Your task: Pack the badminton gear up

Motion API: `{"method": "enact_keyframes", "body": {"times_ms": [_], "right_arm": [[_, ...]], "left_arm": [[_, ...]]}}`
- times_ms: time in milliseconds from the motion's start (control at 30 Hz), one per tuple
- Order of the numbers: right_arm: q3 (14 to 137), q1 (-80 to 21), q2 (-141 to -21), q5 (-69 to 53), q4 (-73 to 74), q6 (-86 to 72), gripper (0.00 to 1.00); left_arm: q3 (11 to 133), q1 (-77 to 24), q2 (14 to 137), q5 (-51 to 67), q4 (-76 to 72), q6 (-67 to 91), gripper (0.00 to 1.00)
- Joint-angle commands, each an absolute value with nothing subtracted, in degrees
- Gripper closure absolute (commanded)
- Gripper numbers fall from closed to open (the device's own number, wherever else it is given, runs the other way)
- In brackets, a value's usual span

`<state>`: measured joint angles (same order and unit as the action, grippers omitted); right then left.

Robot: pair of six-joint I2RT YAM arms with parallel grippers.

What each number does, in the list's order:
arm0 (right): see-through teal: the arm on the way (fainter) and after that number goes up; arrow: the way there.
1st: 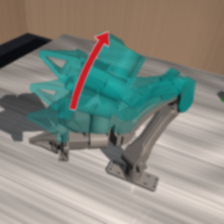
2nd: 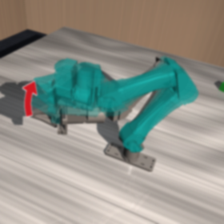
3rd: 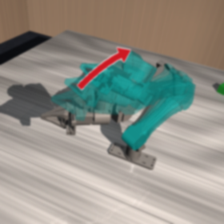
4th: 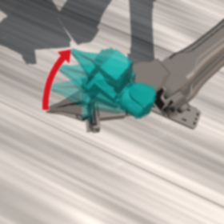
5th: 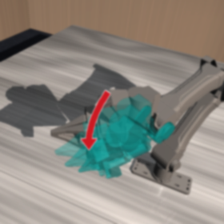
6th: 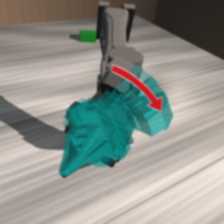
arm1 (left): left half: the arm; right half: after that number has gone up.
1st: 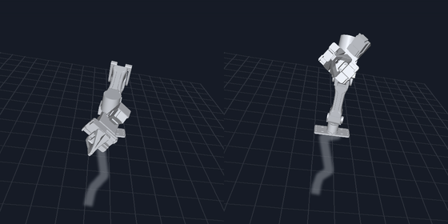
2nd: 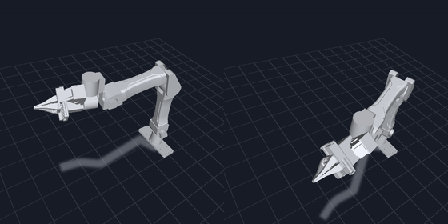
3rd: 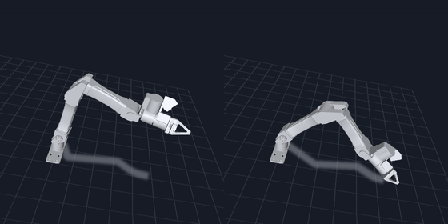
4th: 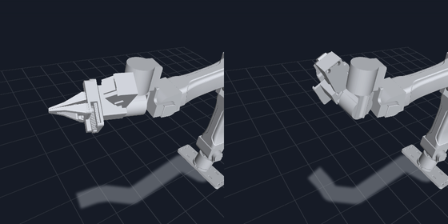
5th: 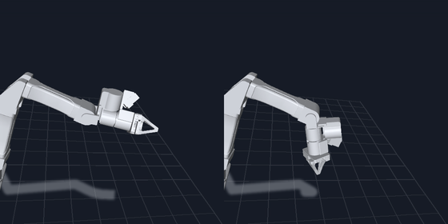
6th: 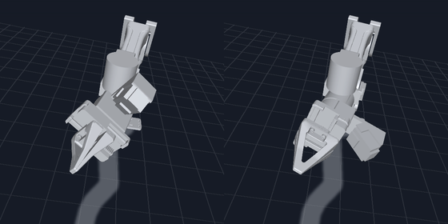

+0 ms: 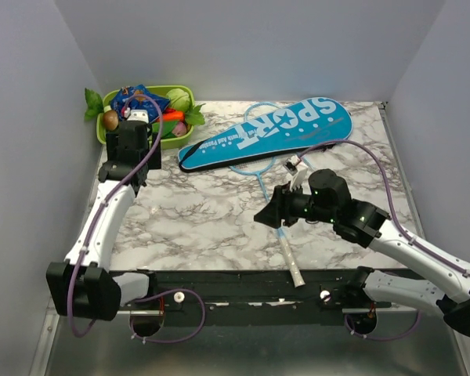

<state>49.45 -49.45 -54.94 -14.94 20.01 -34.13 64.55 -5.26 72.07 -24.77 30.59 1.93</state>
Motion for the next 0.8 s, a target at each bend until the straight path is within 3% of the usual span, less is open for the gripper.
{"method": "enact_keyframes", "body": {"times_ms": [0, 133, 367, 767], "right_arm": [[55.4, -49.3, -57.8, -4.9, 22.9, -32.3, 0.41], [56.7, -45.6, -60.1, 2.0, 23.6, -34.4, 0.39], [52.9, -35.3, -61.1, 0.3, 21.7, -38.8, 0.37], [42.1, -34.2, -54.1, -3.1, 22.4, -41.7, 0.37]], "left_arm": [[61.9, -11.4, 66.5, -13.9, 31.6, 4.2, 0.01], [59.0, -22.1, 63.3, -8.1, 26.7, 5.0, 0.01], [59.5, -33.1, 70.6, -6.4, 18.2, 2.1, 0.01], [68.7, -35.4, 97.8, -15.3, 7.8, -16.2, 0.05]]}}
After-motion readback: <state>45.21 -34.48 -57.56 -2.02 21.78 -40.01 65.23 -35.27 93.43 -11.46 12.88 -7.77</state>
